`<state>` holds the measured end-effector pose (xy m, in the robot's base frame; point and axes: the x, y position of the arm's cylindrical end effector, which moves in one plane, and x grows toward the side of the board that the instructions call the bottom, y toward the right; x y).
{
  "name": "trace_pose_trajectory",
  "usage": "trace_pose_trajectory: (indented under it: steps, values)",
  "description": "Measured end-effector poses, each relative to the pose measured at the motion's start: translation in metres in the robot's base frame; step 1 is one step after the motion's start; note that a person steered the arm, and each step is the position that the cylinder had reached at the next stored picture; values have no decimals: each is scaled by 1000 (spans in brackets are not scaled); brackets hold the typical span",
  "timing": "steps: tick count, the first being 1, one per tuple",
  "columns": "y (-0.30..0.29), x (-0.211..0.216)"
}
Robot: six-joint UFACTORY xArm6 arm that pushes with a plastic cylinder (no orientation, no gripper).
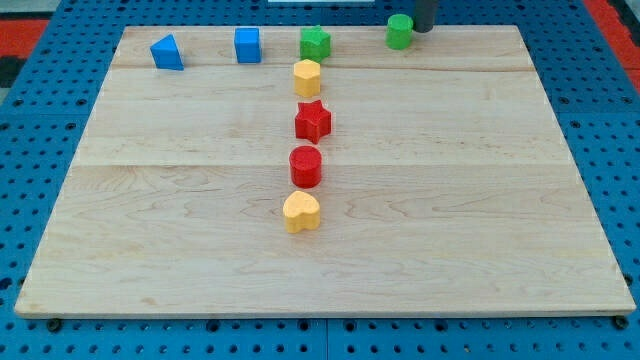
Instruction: Slightly push the green circle towards top right of the board
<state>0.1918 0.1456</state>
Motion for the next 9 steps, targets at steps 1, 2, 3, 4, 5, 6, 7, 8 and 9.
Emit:
trace_pose_trajectory:
  steps: [1,2,3,4,5,6,7,8,9]
  values:
    - [19,5]
    - [36,12]
    - [61,48]
    - [-11,82]
    - [-28,62]
    - [-53,54]
    - [-94,50]
    - [-78,0]
    - [-62,1]
